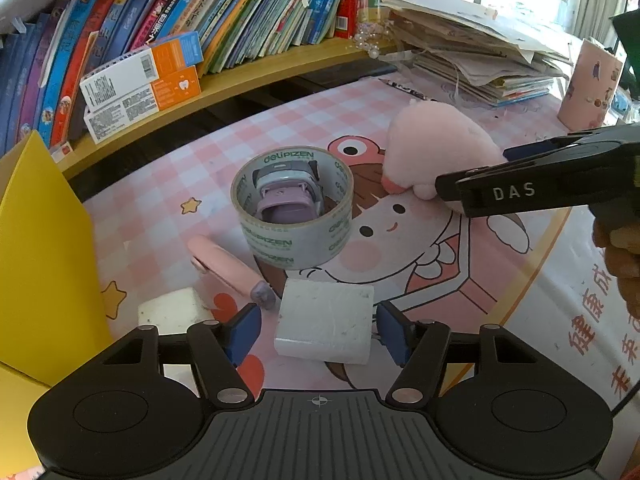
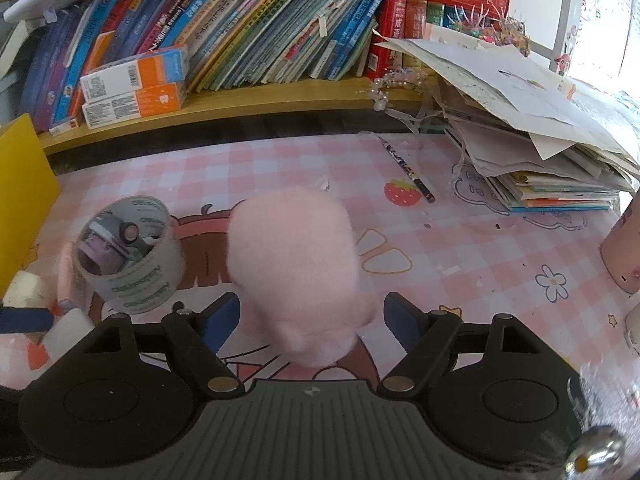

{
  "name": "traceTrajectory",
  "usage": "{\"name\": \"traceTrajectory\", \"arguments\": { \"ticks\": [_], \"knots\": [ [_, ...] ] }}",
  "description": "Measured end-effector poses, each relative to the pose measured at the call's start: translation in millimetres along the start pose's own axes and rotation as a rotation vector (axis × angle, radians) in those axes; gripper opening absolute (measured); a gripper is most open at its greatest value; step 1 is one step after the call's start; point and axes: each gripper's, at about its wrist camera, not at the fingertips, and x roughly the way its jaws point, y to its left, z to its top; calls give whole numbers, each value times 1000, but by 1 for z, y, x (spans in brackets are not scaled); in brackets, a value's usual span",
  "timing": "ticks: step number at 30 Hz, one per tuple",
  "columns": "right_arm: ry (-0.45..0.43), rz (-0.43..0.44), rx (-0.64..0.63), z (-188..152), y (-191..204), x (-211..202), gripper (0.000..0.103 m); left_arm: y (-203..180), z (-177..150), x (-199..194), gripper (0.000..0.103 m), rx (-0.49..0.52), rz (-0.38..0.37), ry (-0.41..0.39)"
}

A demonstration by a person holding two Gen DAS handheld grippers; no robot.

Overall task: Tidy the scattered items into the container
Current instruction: 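Close the left gripper on the white foam block while the right gripper grasps the pink pig, then lift the foam block with the left tool while the right tool lifts the pig toward the box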

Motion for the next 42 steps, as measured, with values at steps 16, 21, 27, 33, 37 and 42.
{"name": "traceTrajectory", "arguments": {
  "ticks": [16,21,27,33,37,42],
  "knots": [
    [19,7,-5,5,1,16,73,-1,3,4,62,-16,-32,-4],
    [34,21,1,3,2,19,64,0,3,5,62,-31,-49,-7],
    [40,39,6,1,0,16,52,5,4,6,54,-61,-68,-10],
    [42,45,9,-1,0,9,49,5,4,5,52,-65,-71,-6],
    [44,54,15,-3,-1,3,49,6,4,-1,50,-67,-69,-5],
    [50,62,21,-9,-1,-7,48,7,3,-13,50,-70,-64,-20]
  ]
}}
